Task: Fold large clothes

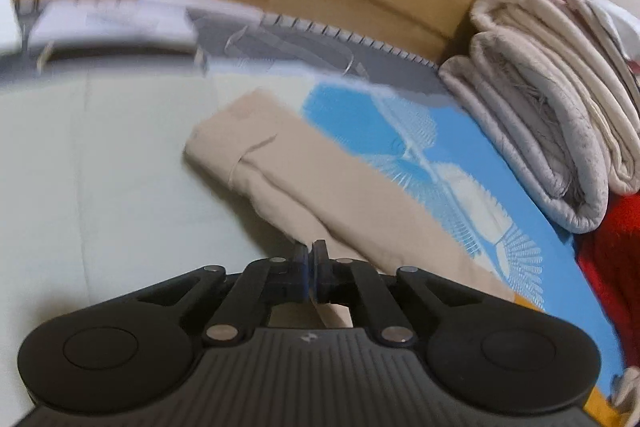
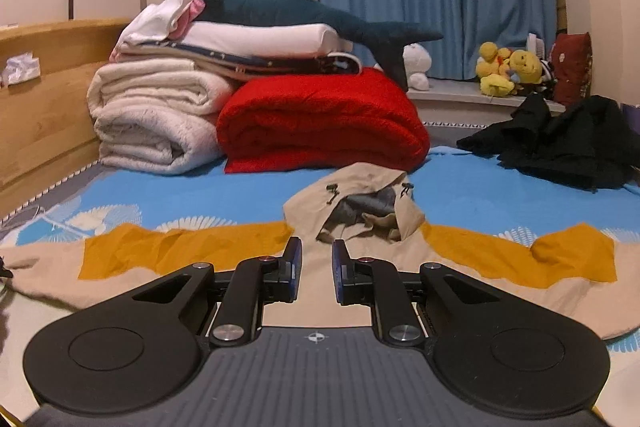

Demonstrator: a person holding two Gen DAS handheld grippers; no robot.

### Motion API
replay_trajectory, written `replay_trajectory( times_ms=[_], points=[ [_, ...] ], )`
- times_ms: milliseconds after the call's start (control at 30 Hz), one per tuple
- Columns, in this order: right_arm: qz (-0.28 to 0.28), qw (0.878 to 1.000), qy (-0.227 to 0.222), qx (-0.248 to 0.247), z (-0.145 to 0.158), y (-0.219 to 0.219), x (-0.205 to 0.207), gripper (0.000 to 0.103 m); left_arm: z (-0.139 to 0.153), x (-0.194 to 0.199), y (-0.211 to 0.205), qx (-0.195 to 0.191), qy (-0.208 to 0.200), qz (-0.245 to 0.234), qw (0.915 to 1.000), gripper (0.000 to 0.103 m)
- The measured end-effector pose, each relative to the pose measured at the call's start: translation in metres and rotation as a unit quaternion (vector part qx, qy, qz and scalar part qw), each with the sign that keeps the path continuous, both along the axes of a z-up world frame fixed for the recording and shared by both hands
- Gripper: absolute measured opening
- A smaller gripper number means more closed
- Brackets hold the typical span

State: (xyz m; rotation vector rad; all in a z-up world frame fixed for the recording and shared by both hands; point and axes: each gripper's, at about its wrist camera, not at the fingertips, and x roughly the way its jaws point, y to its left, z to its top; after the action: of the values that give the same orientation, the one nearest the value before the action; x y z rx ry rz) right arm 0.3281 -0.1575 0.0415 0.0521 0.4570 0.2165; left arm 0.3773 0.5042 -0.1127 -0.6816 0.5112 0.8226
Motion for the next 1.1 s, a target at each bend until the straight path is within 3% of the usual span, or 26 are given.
replay_trajectory(
  times_ms=[67,167,267,333,433,500,567,600,633,667,700,767,833,900,1000,1067,1100],
  points=[
    [0.002,1.000,0.002,-0.001,0.000,-0.002,-0.001,0.016,0.028,0.011,-0.025,0.061,0.016,-0.015,0.9979,0.000],
    [-0.005,1.000,0.024,-0.003,-0.002,-0.008,0.001,0.016,0.081,0.029,-0.082,0.126,-0.014,-0.079,0.9888,0.000],
    [0.001,0.998,0.057,0.019,-0.005,-0.018,0.002,0.017,0.132,0.039,-0.175,0.166,-0.069,-0.184,0.9663,0.000],
    [0.002,0.997,0.068,0.025,-0.008,-0.024,0.001,0.017,0.155,0.042,-0.249,0.175,-0.101,-0.268,0.9419,0.000],
    [-0.005,0.997,0.072,0.028,-0.009,-0.034,-0.002,0.019,0.165,0.042,-0.363,0.173,-0.128,-0.406,0.8883,0.001],
    [-0.017,0.996,0.073,0.038,-0.008,-0.042,-0.003,0.023,0.157,0.041,-0.426,0.141,-0.121,-0.497,0.8476,0.005],
    [-0.023,0.996,0.072,0.046,-0.007,-0.051,-0.004,0.026,0.144,0.038,-0.474,0.115,-0.077,-0.584,0.7999,0.011],
    [-0.027,0.996,0.071,0.048,-0.007,-0.054,-0.004,0.027,0.141,0.033,-0.487,0.115,-0.058,-0.604,0.7868,0.012],
    [-0.034,0.996,0.070,0.052,-0.006,-0.058,-0.004,0.028,0.143,0.024,-0.492,0.122,-0.050,-0.610,0.7814,0.016],
    [-0.040,0.995,0.069,0.059,-0.005,-0.062,-0.003,0.029,0.146,0.015,-0.490,0.126,-0.050,-0.605,0.7847,0.021],
    [-0.043,0.994,0.069,0.070,-0.006,-0.066,-0.003,0.029,0.149,0.007,-0.483,0.120,-0.048,-0.595,0.7933,0.032],
    [-0.050,0.992,0.074,0.093,-0.008,-0.074,0.000,0.029,0.153,-0.006,-0.458,0.103,-0.042,-0.558,0.8223,0.037],
    [-0.061,0.990,0.079,0.104,-0.012,-0.077,0.002,0.029,0.149,-0.013,-0.429,0.108,-0.030,-0.501,0.8583,0.037],
    [-0.063,0.989,0.085,0.104,-0.017,-0.077,0.006,0.029,0.132,-0.015,-0.407,0.119,-0.024,-0.458,0.8805,0.037],
    [-0.047,0.988,0.102,0.107,-0.023,-0.072,0.012,0.029,0.105,0.010,-0.398,0.114,0.064,-0.425,0.8958,0.035],
    [-0.035,0.989,0.109,0.098,-0.026,-0.063,0.016,0.029,0.103,0.023,-0.391,0.090,0.052,-0.429,0.8975,0.035],
    [-0.026,0.989,0.114,0.088,-0.028,-0.057,0.019,0.029,0.105,0.026,-0.389,0.095,0.042,-0.430,0.8968,0.035]
  ],
)
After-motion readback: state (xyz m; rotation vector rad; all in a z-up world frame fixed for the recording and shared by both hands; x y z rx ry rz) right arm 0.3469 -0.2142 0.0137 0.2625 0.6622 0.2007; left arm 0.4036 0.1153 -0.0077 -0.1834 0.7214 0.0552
